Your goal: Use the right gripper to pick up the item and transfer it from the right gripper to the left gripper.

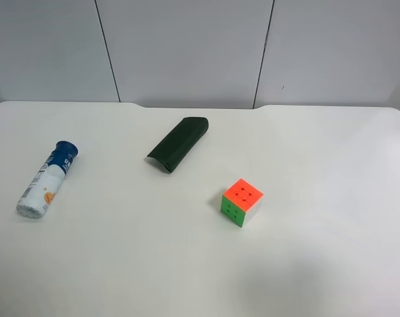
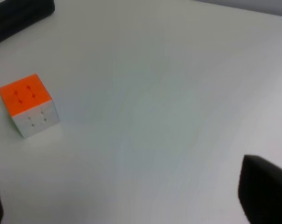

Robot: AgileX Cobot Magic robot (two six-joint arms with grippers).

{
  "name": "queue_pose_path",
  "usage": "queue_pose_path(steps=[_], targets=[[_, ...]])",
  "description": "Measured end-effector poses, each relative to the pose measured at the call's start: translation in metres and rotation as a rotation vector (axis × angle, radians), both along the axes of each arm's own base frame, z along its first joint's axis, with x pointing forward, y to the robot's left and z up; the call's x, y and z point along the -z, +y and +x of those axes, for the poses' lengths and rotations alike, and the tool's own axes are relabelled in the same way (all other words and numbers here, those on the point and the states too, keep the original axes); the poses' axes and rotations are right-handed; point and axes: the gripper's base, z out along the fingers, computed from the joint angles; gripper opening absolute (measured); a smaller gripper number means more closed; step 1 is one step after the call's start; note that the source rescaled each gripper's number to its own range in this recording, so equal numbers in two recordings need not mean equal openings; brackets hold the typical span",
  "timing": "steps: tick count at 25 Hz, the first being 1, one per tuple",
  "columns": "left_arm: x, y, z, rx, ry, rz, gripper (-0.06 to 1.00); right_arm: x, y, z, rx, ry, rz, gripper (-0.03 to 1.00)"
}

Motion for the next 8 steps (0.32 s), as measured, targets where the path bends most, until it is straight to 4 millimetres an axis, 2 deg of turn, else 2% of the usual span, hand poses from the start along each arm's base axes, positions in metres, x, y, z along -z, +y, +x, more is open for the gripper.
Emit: queue_pose_path(steps=[8], targets=[[0.0000,0.0000,0.0000,0.000,0.000,-0.001,1.00,0.0000,0.0000,0.0000,0.000,0.000,0.000,1.00]])
